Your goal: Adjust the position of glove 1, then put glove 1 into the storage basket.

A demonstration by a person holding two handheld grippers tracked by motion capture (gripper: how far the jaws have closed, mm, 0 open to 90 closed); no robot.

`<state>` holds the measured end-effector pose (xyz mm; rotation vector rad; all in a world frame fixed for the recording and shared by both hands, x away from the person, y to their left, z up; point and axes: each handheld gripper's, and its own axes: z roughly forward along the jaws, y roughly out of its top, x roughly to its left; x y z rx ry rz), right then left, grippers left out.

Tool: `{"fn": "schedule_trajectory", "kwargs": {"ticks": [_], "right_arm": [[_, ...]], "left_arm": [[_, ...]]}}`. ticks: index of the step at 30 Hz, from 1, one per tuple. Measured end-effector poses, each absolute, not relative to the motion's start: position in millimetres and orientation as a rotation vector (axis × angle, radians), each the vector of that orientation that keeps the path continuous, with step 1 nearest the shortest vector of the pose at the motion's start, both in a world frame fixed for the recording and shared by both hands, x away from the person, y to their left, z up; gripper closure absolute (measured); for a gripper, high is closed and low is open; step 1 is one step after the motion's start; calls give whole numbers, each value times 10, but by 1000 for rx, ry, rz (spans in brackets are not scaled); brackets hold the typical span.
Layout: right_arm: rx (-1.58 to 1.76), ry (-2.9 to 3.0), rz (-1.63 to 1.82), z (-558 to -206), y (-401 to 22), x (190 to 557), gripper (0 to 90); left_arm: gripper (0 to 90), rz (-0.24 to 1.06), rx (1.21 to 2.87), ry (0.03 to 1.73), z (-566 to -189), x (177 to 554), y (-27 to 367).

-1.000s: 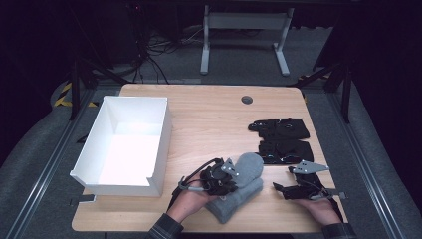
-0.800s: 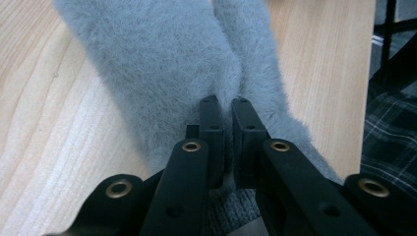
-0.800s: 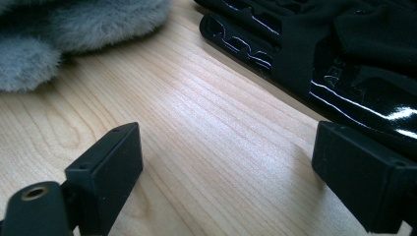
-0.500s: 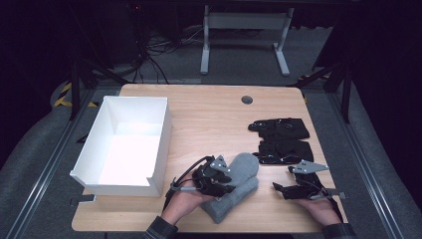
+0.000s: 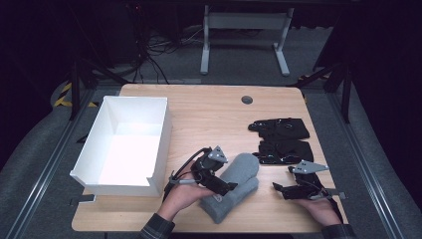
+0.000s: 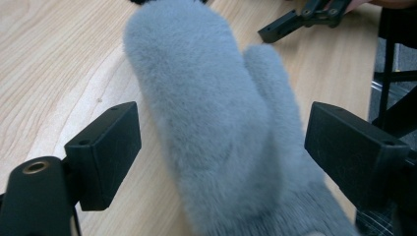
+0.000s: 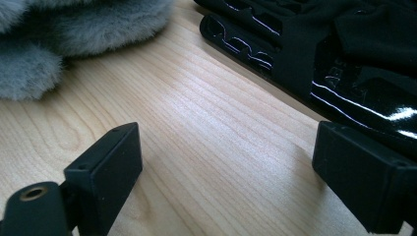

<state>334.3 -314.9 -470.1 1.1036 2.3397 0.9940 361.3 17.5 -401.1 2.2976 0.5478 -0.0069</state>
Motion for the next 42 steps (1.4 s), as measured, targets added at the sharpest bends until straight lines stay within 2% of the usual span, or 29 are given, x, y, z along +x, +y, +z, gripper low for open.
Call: {"fn": "schedule_trajectory", "kwargs": {"ticks": [14,28,33,42], "right_arm": [[1108,2338,992,-4701,-3137,3362,116],[1109,2337,992,-4702,-3131,3374,116],[1109,2336,992,-4703,-3132,3368,115],[1110,2337,992,-4702,-3133,3363,115]], "left_arm": [[97,28,2362,601,-4183,3705,-22],[73,-70,2420,605,-4447,3764,-114],[156,-162,2406,604,-4493,3781,-101],[380,-277,2400,583,-4511,3800,-92]]}}
